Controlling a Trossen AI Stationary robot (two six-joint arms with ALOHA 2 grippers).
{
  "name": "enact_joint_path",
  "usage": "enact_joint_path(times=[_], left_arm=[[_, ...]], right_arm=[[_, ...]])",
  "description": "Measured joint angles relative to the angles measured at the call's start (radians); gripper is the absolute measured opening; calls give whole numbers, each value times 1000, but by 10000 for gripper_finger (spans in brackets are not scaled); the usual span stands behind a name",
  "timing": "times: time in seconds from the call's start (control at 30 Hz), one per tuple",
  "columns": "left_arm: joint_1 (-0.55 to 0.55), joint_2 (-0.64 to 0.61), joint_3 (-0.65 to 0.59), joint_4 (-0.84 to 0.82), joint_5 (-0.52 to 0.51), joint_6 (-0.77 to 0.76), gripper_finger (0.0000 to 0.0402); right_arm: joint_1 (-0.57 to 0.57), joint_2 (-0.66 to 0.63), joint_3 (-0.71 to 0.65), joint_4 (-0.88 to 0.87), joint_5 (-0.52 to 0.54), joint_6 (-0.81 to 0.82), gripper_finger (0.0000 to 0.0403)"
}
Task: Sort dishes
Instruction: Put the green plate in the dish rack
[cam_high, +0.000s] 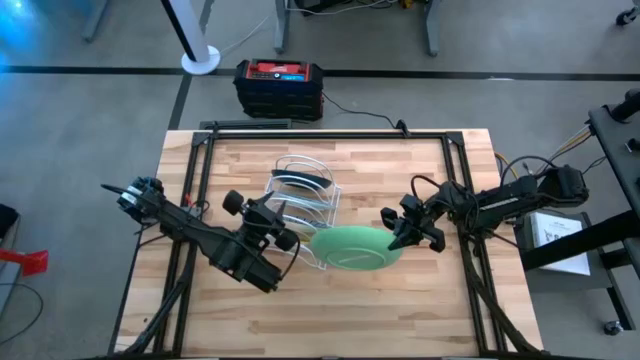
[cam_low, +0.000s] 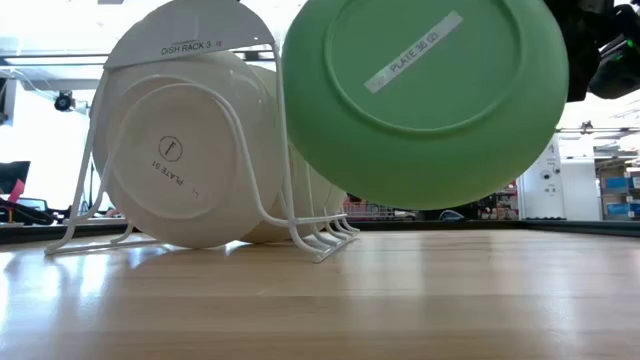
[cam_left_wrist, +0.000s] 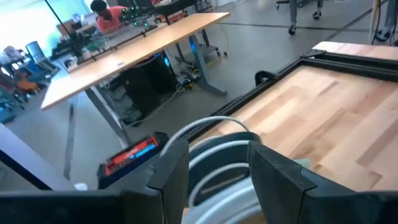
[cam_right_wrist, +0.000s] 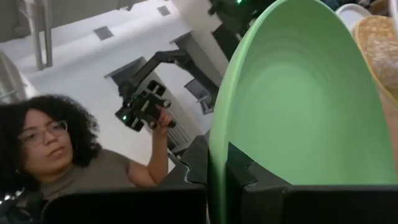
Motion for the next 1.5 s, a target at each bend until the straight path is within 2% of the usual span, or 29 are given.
enact_joint_path(times=[0.27,0.53,0.63,0.9,1.23,1.5], left_arm=[[35,-31,0,0,-2,134,153],[39,-33,0,0,10,163,153],[39,-33,0,0,69,148,153],[38,-31,-14,0,317,28,153],[35,-55,-13,2,395,-71,153],[33,-91,-12,0,517,-185,153]], right_arm=[[13,5,17,-86,11,-114,0],[26,6,41,-148,-21,-255,0],[26,6,61,-193,-24,-298,0],[26,6,113,-335,-16,-374,0],[26,6,153,-389,18,-391,0],[26,6,166,-415,55,-387,0]])
